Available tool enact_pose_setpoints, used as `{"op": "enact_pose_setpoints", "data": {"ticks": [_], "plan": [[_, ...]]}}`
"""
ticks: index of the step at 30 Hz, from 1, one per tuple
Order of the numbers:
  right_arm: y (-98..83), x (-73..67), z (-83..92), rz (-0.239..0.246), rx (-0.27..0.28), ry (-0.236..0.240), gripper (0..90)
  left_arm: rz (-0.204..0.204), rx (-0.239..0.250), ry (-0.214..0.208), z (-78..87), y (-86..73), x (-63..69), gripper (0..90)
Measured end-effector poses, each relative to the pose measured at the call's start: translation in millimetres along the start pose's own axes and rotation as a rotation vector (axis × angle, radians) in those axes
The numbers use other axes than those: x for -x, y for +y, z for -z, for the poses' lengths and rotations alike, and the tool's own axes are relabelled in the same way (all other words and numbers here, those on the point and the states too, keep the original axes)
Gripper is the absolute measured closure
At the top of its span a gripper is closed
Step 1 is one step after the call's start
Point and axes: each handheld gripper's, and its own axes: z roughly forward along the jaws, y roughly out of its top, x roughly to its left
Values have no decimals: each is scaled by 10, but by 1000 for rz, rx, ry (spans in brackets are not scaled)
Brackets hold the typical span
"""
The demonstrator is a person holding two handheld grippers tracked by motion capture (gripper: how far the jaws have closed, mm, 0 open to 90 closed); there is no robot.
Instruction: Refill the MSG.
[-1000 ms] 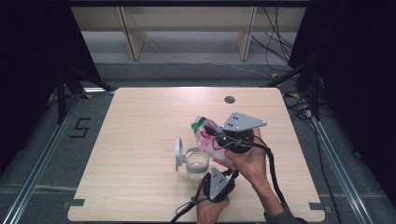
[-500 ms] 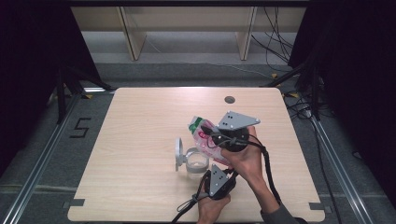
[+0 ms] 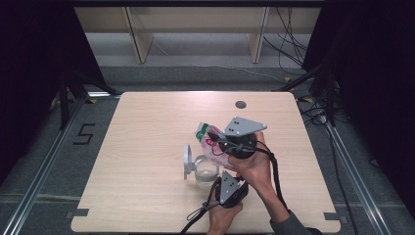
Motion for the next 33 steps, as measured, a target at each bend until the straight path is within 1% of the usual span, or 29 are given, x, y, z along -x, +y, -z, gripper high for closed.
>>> {"op": "enact_pose_setpoints", "data": {"ticks": [3,4,5,7,10,11,16,17,18,20,21,22,23,29,31,32,33], "plan": [[-1,-2,-3,-22,-18,25,900,1,-1,0,-4,1,-3,818],[-2,-3,-9,-25,-14,19,900,1,-1,1,-6,2,-2,818],[0,9,-9,-10,-9,11,900,1,-2,0,-7,3,-2,818],[-1,0,-15,-13,-5,-1,900,8,1,-3,-16,6,3,818],[1,5,-22,-10,-8,2,900,7,-2,-6,-27,4,-5,818],[0,8,-22,-12,-19,9,900,11,-1,-6,-30,3,-4,818],[-3,1,-42,-6,-15,4,900,15,-2,-6,-29,2,-2,818],[-1,4,-39,-4,-20,9,900,14,-2,-7,-28,2,0,818],[-1,1,-40,-4,-16,8,900,14,0,-6,-28,2,1,818],[3,-5,-34,-12,-29,17,900,22,4,-8,-31,2,4,818],[4,3,-34,2,-26,12,900,21,-2,-11,-34,3,2,818],[1,-11,-42,-5,-25,7,900,23,0,-12,-36,3,4,819],[2,-11,-44,4,-27,6,900,29,5,-12,-37,3,7,818],[10,-31,-68,20,-31,13,900,27,5,-13,-40,7,6,819],[11,-38,-76,21,-35,14,900,32,6,-16,-42,8,5,819],[14,-38,-75,23,-45,24,900,32,6,-16,-42,8,5,819],[15,-41,-78,24,-46,24,900,34,7,-18,-42,8,6,819]]}}
